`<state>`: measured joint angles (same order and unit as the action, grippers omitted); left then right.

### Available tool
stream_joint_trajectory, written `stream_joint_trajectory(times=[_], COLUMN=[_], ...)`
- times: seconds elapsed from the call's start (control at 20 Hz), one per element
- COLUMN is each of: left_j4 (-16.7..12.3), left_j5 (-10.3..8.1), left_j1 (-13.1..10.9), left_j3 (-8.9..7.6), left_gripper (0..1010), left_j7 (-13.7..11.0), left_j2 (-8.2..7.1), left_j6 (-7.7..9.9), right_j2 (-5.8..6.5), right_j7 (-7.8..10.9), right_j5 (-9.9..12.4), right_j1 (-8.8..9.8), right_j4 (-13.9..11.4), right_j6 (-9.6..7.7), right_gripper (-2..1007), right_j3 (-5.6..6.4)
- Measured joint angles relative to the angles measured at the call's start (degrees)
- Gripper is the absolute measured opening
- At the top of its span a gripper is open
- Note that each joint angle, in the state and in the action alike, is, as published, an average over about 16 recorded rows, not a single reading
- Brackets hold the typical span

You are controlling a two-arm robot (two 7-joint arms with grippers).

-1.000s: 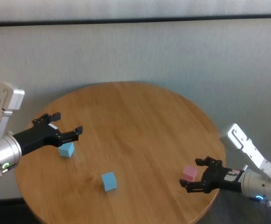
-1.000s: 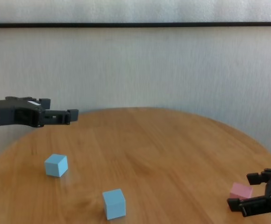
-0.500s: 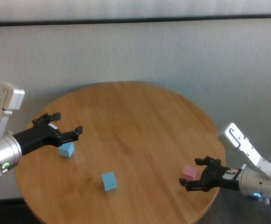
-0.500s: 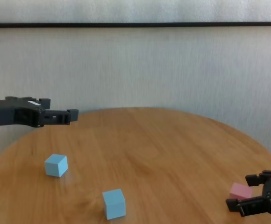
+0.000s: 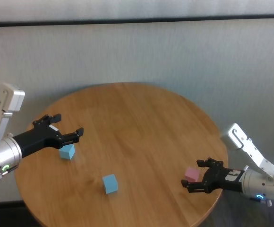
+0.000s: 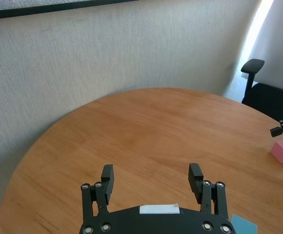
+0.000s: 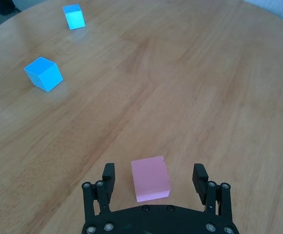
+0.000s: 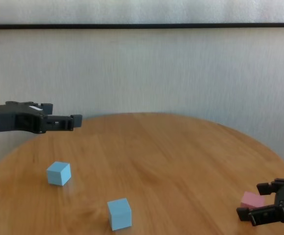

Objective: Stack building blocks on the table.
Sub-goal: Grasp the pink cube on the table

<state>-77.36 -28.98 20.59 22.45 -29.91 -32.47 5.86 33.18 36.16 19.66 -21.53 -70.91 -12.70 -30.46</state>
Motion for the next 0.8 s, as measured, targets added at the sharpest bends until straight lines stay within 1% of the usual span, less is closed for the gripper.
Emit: stream_joint_trajectory(times=[0.2, 0.4, 0.55, 0.8], left_j4=[0.0, 0.0, 0.0, 0.0], left_j5=[0.0, 0.0, 0.0, 0.0], left_j1=[0.0, 0.0, 0.0, 0.0], left_j3=[0.0, 0.0, 0.0, 0.0], left_gripper=[1002, 1002, 1002, 1002], left_j7=[0.0, 0.0, 0.0, 0.0], left_j2=[0.0, 0.0, 0.0, 0.0], left_j6=[0.0, 0.0, 0.0, 0.0], right_j2=[-0.01, 0.02, 0.03, 0.05], right_j7=[0.0, -0.05, -0.08, -0.13], right_j5=[0.1, 0.1, 0.1, 0.1], right_j1=[-0.01, 0.02, 0.04, 0.08], right_j4=[0.0, -0.1, -0.2, -0.2], right_j6=[0.02, 0.02, 0.02, 0.0], right_gripper=[955, 884, 804, 639], right_j3=[0.03, 0.04, 0.05, 0.06])
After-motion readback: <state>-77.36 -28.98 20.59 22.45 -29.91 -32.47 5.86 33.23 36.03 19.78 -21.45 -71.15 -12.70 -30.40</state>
